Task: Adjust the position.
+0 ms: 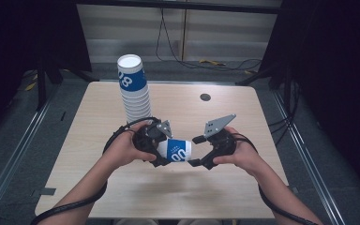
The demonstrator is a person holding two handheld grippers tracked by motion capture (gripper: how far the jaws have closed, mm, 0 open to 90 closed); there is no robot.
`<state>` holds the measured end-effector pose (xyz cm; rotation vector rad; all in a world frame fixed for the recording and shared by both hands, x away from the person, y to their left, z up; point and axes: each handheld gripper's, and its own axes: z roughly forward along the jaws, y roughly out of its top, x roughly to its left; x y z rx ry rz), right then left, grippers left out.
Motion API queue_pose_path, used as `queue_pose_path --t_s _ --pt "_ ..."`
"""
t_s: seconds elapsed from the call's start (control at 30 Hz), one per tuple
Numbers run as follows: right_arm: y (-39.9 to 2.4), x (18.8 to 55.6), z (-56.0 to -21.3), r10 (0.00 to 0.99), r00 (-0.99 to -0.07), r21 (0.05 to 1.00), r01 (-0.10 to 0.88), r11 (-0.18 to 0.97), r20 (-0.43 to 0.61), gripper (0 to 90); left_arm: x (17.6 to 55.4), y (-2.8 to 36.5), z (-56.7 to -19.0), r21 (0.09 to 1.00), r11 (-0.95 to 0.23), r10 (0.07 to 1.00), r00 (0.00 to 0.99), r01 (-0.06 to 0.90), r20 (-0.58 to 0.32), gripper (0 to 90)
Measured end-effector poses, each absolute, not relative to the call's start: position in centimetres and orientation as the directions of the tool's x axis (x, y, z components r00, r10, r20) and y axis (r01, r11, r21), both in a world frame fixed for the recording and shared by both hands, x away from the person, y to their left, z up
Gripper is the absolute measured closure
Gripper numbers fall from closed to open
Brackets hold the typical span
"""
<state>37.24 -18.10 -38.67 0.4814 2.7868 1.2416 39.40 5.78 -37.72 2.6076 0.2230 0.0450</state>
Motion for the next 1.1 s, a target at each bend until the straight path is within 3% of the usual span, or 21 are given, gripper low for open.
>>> queue_pose_path --t_s 1.1 --pt "-16.5 37.0 -38.2 0.271 -0.962 0.589 0.240 0.771 0.036 14.2 39.1 5.2 -37.8 0.441 -0.887 0.148 0.989 0.135 -0.006 19.0"
